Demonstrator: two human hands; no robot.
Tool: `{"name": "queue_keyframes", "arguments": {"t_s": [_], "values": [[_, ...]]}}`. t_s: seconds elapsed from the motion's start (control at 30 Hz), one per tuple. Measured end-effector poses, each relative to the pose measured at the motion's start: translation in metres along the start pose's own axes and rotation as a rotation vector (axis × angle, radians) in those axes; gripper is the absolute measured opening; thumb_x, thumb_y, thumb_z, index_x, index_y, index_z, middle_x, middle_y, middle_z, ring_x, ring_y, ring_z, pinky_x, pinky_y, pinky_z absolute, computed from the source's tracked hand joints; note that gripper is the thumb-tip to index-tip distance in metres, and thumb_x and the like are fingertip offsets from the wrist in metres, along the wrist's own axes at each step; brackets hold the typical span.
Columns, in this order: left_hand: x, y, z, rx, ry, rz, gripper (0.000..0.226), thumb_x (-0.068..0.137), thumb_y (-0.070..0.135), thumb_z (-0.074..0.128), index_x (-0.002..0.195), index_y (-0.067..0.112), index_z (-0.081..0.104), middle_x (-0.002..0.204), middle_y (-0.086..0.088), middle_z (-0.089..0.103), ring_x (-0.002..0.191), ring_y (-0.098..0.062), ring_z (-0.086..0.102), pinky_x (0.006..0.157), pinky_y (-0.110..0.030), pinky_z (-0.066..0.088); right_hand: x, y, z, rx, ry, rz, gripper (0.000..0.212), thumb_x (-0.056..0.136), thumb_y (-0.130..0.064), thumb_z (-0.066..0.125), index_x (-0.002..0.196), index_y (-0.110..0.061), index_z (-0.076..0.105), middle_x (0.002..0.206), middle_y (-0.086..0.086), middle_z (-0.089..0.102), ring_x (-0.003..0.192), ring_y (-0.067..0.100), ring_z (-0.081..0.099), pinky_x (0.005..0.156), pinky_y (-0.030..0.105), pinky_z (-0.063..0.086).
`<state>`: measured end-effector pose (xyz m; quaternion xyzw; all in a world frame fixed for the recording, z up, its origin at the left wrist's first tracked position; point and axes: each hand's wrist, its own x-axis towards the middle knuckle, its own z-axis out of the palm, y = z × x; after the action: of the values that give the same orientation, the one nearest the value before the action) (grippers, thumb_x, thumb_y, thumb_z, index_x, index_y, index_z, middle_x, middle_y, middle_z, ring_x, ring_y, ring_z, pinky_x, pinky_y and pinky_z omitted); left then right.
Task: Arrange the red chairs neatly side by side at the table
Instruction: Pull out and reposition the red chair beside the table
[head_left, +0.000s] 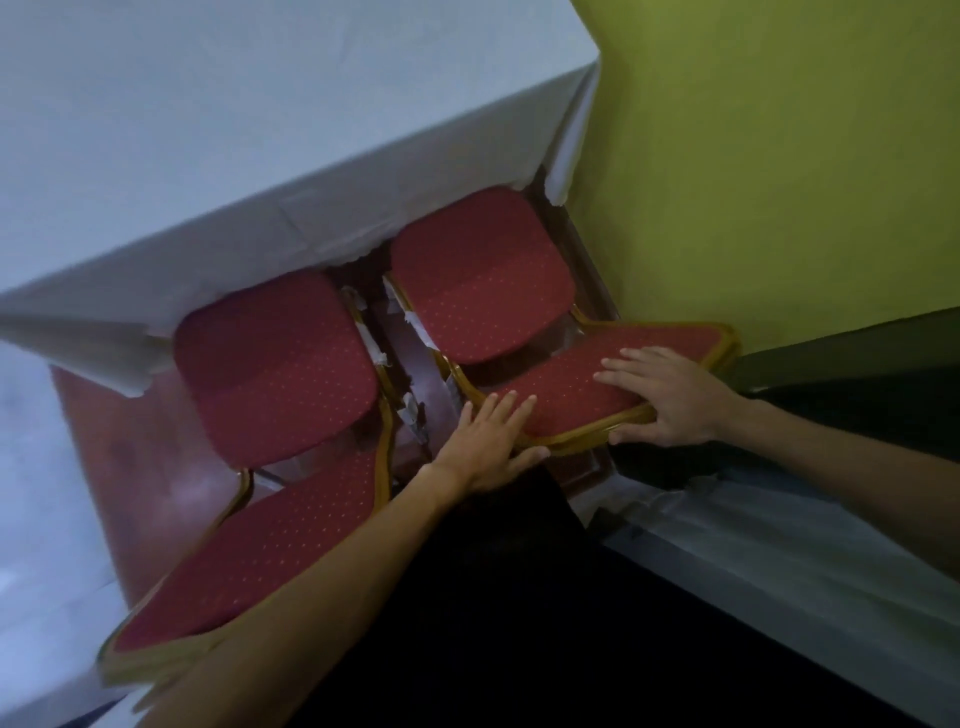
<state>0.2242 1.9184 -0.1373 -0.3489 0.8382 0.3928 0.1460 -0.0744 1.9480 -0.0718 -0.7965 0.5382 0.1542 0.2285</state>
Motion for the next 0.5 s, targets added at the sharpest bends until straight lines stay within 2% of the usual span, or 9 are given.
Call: {"name": "queue_keyframes", "arguments": {"t_s": [0.17,0.23,0.33,0.5], "values": [[-0.088,-0.070,-0.012,0.056,0.061,-0.159,0.084,0.094,0.072,0.026,0.159,0.025,0.002,0.167,-0.006,0.007,0.152,-0.028,0.004,0.120,-0.054,0.004,0.065,-0.110,0.002,0.151,0.187,-0.174,0.090,0.085,-0.085,0.037,0.146,-0.020,0.050,0.151,0.005,0.049,0.140,0.029,0.042,0.114,0.043,0.028],[-0.124,-0.096,-0.013,0.056,0.069,-0.223,0.090,0.088,0.079,0.020,0.159,0.026,0.003,0.166,-0.004,0.008,0.152,-0.028,0.006,0.120,-0.054,0.006,0.089,-0.151,0.004,0.181,0.224,-0.223,0.087,0.086,-0.083,0.039,0.145,-0.019,0.051,0.151,0.005,0.049,0.141,0.029,0.041,0.114,0.043,0.028],[-0.176,-0.132,-0.010,0.058,0.098,-0.300,0.102,0.077,0.088,0.004,0.159,0.027,0.005,0.166,-0.003,0.011,0.152,-0.026,0.009,0.120,-0.053,0.007,0.118,-0.203,0.010,0.217,0.208,-0.256,0.087,0.087,-0.081,0.042,0.148,-0.021,0.047,0.154,0.003,0.044,0.144,0.027,0.036,0.117,0.044,0.026],[-0.249,-0.175,0.010,0.035,0.130,-0.380,0.088,0.090,0.078,0.020,0.159,0.025,0.010,0.165,-0.004,0.015,0.152,-0.026,0.011,0.122,-0.053,0.007,0.143,-0.265,0.031,0.243,0.100,-0.261,0.089,0.086,-0.085,0.036,0.153,-0.028,0.036,0.159,-0.001,0.036,0.149,0.024,0.026,0.120,0.045,0.020]]}}
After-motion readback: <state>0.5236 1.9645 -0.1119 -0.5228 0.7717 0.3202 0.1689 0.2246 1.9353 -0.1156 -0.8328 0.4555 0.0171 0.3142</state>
